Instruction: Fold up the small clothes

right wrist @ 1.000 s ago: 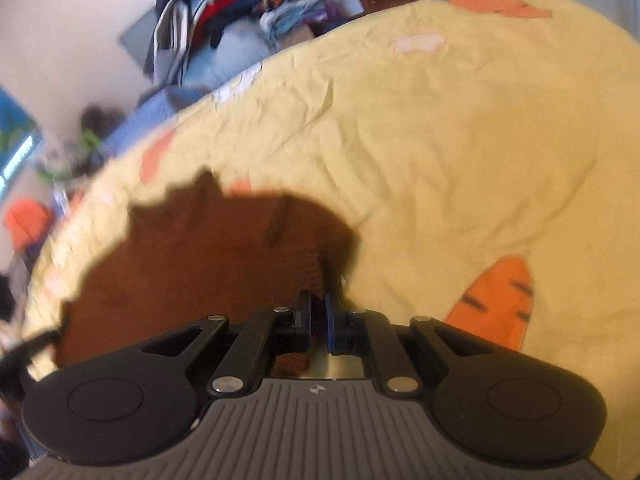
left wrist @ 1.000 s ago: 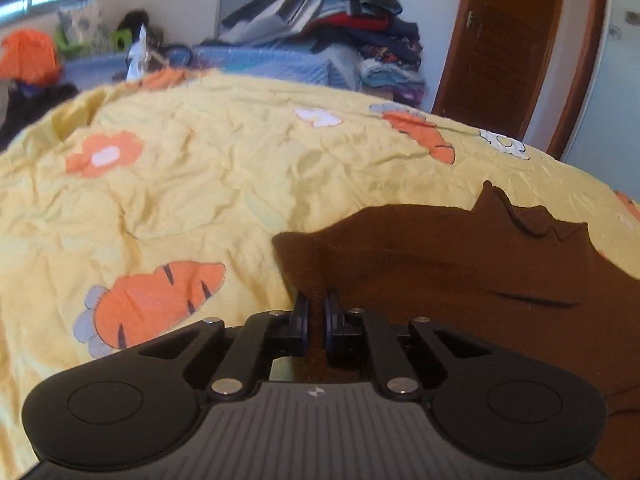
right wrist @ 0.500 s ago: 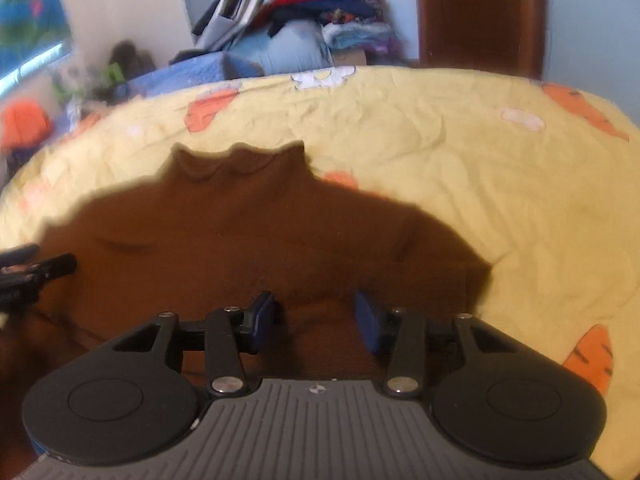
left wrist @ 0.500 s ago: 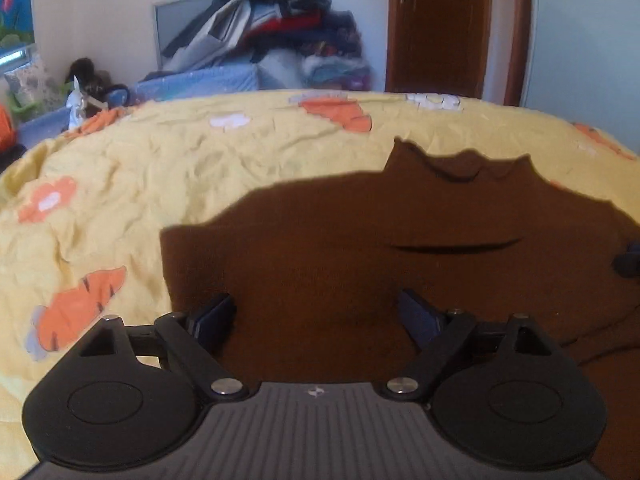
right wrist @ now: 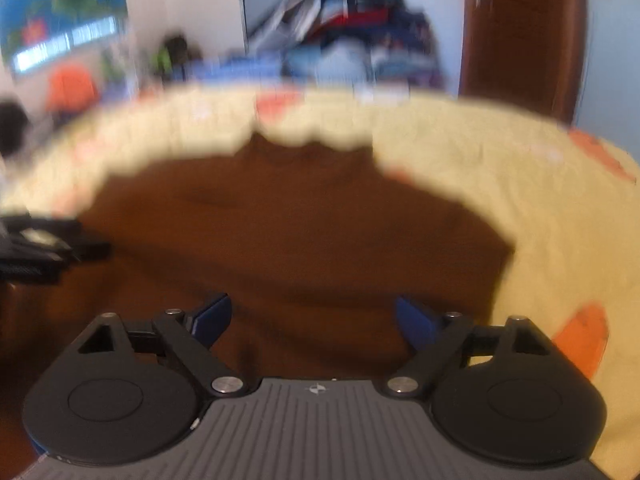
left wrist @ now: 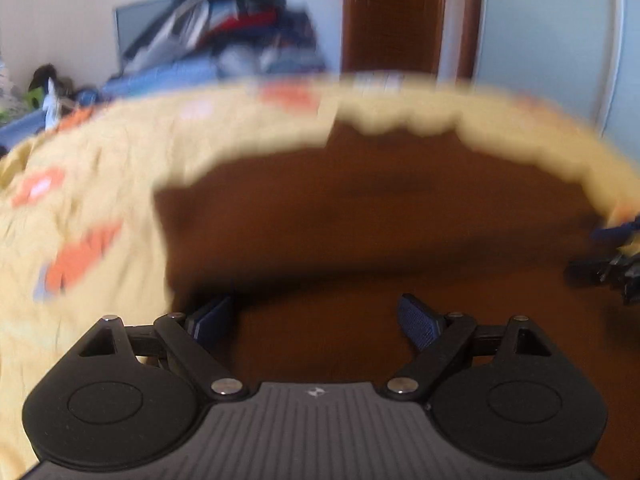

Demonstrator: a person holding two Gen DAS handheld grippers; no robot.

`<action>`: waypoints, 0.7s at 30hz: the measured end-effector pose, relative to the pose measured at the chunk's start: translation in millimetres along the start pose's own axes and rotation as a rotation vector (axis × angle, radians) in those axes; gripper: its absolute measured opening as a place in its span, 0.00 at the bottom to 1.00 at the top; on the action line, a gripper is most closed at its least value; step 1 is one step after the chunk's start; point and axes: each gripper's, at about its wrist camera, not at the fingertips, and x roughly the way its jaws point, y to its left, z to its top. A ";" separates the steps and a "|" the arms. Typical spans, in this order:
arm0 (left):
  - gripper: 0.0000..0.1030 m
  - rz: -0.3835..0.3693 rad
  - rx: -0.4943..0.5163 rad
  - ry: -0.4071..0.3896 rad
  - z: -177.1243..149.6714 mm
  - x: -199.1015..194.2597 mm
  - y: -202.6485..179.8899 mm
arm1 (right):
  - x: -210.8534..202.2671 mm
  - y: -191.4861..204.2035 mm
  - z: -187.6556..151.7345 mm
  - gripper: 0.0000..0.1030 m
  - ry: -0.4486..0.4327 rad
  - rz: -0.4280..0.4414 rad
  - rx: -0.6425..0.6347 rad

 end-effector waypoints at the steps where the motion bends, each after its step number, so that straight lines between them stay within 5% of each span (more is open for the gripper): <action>1: 0.90 0.005 -0.012 0.006 -3.4 -2.1 5.1 | 0.1 1.3 -11.0 0.89 -0.053 -0.024 -0.055; 5: 0.89 -0.005 -0.112 -0.016 -8.0 -44.8 29.9 | -25.8 -4.5 -12.7 0.82 -0.030 -0.036 0.022; 9: 0.89 -0.085 -0.259 0.006 -38.6 -87.3 59.3 | -85.1 -17.6 -40.4 0.91 -0.102 0.128 0.185; 16: 0.89 -0.217 -0.484 0.091 -81.5 -117.2 86.3 | -127.7 -37.1 -110.2 0.90 0.016 0.135 0.383; 18: 0.89 -0.313 -0.548 0.110 -86.6 -118.9 89.8 | -136.6 -36.9 -120.3 0.89 0.042 0.218 0.446; 21: 0.88 -0.354 -0.562 0.124 -90.9 -119.7 88.4 | -136.2 -43.4 -131.7 0.86 0.084 0.373 0.540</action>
